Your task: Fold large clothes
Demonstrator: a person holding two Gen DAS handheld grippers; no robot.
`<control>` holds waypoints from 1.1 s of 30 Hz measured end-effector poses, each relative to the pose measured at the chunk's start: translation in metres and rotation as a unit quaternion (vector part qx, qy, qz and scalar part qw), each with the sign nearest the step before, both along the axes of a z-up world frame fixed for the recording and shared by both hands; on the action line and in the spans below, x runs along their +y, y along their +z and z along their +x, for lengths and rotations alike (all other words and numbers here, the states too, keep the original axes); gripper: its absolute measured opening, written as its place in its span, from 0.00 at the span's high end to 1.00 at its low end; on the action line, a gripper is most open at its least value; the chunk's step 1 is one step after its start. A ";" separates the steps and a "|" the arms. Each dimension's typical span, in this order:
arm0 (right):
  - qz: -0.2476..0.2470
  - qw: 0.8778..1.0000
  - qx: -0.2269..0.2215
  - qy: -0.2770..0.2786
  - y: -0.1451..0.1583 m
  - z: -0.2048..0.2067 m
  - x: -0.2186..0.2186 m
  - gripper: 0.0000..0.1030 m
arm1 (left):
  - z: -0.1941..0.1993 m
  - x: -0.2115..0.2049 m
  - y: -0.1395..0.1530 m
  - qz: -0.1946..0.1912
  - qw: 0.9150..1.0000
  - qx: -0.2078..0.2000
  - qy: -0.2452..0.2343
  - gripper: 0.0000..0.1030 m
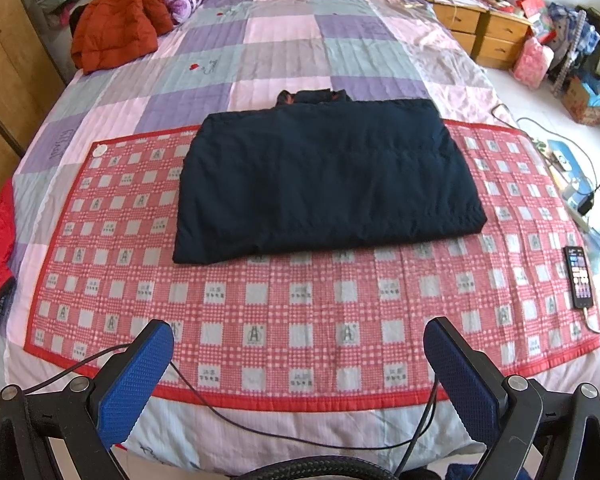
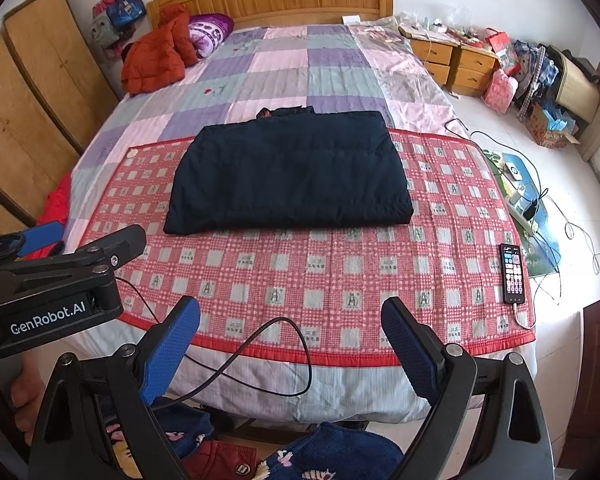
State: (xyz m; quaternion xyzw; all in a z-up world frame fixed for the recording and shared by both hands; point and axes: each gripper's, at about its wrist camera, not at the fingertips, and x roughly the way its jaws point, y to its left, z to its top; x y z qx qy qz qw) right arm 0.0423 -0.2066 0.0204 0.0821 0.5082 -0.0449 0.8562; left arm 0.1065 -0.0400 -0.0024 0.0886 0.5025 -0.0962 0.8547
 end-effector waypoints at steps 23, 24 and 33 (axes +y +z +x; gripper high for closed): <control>-0.001 1.000 -0.008 -0.008 0.014 0.000 0.012 0.08 | -0.007 -0.002 0.008 -0.003 1.000 -0.001 -0.003 0.00; -0.002 1.000 -0.009 -0.008 0.013 -0.001 0.011 0.08 | -0.005 -0.001 0.010 -0.003 1.000 0.000 -0.005 0.00; -0.001 1.000 -0.013 -0.021 0.016 0.000 0.014 0.08 | 0.002 0.005 0.010 -0.012 1.000 0.006 0.002 0.00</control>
